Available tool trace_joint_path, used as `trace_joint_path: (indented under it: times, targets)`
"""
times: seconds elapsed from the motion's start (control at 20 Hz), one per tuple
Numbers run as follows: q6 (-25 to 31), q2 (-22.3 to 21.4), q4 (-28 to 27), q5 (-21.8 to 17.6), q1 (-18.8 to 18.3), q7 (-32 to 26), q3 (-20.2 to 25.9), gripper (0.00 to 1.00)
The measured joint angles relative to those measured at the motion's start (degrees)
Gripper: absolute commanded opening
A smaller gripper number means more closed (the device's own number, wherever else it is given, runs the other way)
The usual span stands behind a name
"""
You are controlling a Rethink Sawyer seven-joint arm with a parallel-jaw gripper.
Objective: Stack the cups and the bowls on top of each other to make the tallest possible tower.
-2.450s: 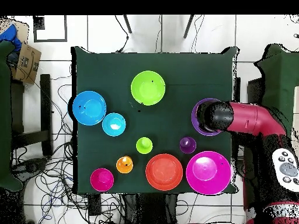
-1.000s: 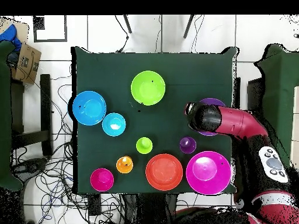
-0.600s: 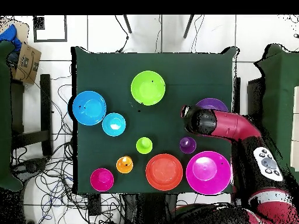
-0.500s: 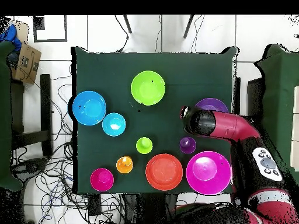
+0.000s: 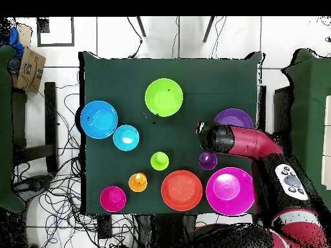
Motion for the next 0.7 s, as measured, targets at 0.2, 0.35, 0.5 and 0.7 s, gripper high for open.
trace_joint_path:
  times: [0.2, 0.35, 0.5, 0.7]
  targets:
    - [-0.2, 0.0, 0.0, 0.0, 0.1, 0.0, 0.0, 1.00]
    - [-0.2, -0.1, 0.0, 0.0, 0.1, 0.0, 0.0, 1.00]
    - [-0.2, -0.5, 0.1, 0.0, 0.1, 0.0, 0.0, 1.00]
    - [-0.2, -2.2, 0.8, 0.0, 0.0, 0.0, 0.1, 1.00]
